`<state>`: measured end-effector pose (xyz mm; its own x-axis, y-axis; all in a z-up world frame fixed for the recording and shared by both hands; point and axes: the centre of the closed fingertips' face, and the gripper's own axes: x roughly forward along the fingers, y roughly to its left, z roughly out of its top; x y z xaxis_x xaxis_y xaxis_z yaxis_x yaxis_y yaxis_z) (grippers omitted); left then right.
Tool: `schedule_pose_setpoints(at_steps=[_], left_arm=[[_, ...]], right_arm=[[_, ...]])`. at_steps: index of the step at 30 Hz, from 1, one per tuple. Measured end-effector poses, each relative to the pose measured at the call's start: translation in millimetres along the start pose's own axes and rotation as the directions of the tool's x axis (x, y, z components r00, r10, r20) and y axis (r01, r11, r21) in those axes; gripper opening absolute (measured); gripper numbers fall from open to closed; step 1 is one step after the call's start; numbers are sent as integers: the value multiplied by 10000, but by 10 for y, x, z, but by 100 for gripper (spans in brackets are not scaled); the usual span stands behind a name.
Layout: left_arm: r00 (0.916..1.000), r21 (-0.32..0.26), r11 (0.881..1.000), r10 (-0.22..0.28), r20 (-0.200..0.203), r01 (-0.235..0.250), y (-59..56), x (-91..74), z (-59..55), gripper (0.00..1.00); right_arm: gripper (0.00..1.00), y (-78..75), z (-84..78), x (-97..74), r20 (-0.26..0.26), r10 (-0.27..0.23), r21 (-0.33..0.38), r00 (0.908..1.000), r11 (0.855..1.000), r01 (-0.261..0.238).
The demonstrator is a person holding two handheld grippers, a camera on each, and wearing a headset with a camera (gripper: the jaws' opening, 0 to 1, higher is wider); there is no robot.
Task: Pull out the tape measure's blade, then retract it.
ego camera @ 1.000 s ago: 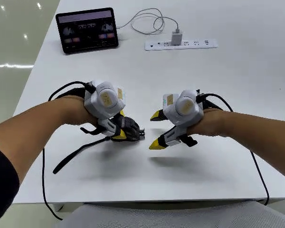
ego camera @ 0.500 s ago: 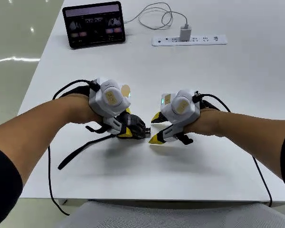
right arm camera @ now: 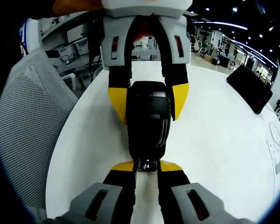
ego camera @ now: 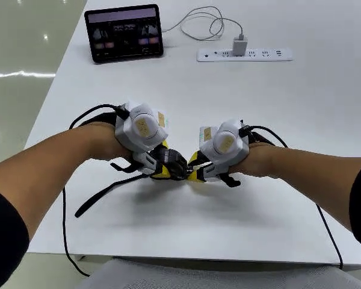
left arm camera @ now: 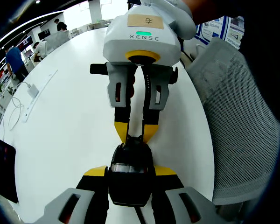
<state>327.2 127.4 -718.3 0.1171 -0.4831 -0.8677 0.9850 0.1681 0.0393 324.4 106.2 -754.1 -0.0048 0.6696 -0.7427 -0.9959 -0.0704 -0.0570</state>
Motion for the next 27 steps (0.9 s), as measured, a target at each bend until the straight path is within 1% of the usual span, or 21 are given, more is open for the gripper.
schedule_pose_setpoints(at_steps=[1, 5, 10, 14, 20, 24, 27], left_arm=[[10000, -3, 10000, 9, 2, -9, 4, 2, -4, 31], [10000, -37, 10000, 23, 35, -23, 12, 6, -9, 31], [10000, -5, 10000, 25, 19, -25, 13, 7, -7, 31], [10000, -28, 10000, 30, 29, -30, 15, 7, -2, 31], [9999, -78, 9999, 78, 86, -77, 15, 8, 9, 31], [9998, -98, 9999, 111, 141, -110, 18, 16, 9, 31], [9998, -116, 9999, 122, 156, -120, 17, 16, 10, 31]], right_arm=[[12, 18, -7, 4, -6, 132, 103, 9999, 9999, -132], [10, 15, -7, -1, 41, 176, 171, 9998, 9997, -176], [9, 20, -10, -5, 57, 249, 18, 9997, 9997, -249], [9, 18, -22, -14, -12, 335, 43, 9994, 9994, -334], [9, 21, -46, -30, -93, 374, 1, 9993, 9993, -374], [9, 20, -96, -69, -114, 437, 189, 9990, 9989, -435], [9, 28, -108, -78, -134, 405, 199, 9991, 9990, -402]])
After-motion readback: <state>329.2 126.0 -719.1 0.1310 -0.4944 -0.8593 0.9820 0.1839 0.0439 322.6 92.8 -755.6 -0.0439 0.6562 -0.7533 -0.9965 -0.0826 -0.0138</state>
